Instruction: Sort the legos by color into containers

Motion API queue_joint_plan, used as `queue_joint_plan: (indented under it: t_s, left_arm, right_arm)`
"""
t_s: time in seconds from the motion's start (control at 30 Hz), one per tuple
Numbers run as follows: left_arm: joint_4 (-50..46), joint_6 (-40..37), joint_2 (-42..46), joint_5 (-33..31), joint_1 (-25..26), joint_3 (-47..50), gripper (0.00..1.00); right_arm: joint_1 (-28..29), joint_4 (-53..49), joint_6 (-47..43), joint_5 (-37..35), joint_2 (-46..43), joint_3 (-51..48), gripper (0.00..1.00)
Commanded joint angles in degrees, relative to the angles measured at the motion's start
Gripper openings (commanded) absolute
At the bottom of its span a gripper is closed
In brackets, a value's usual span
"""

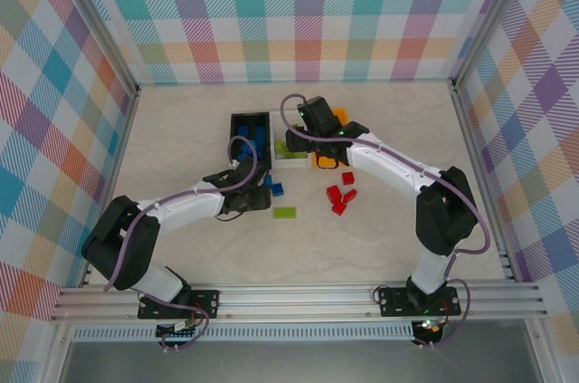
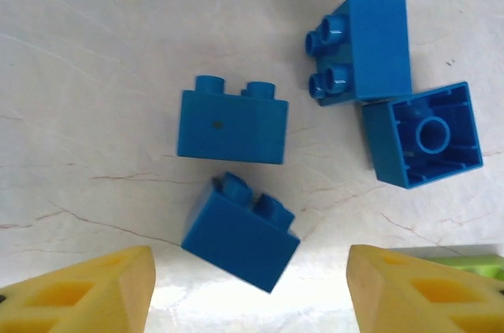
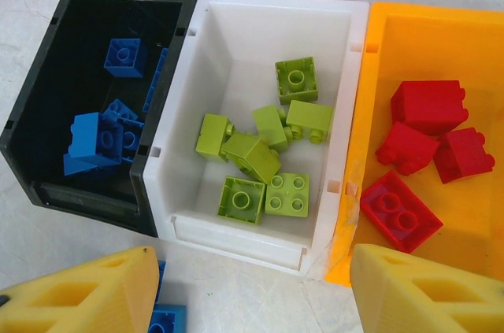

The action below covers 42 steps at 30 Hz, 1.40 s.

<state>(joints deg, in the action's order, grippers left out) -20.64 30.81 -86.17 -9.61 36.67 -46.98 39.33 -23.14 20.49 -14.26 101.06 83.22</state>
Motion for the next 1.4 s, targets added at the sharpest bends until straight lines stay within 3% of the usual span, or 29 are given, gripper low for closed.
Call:
queue_joint_plan:
  t_s: [0.0,0.17,0.4,0.63,0.8,0.93,1.37]
  left_arm:
    - [-2.7,-0.7,-1.7,-3.5,-0.2,-0.4,0.76]
    - [-2.0,-1.7,-7.2,-5.2,-0.3,-3.6,0.76]
    - [-0.2,-2.7,-10.6,-5.5,-0.3,-5.2,0.58]
    - [-2.0,-2.1,-6.7,-5.1,-0.2,-4.7,0.36]
    - [-5.1,0.1,2.9,-4.6,0.2,-3.1,0.34]
    - [-9.6,0.1,6.1,-7.7,-1.0,-8.0,0.33]
    - [-15.3,-4.1,-20.2,-19.0,-7.6,-40.3,0.32]
  right_arm:
    - [-0.4,0.9,0.8,0.6,-1.4,-0.7,0.66]
    - [-0.4,0.5,0.5,0.2,-1.8,-0.8,0.66]
    - [-0.7,0.5,0.2,-0.2,-2.5,-1.3,0.66]
    - [-1.4,0.9,0.3,-0.2,-2.9,-1.8,0.66]
    - [-1.5,1.3,0.5,-0.2,-3.7,-3.0,0.66]
    - [-1.8,2.2,0.9,-0.2,-5.3,-5.5,0.66]
    - [-2.0,2.7,2.6,0.1,-8.4,-11.9,0.66]
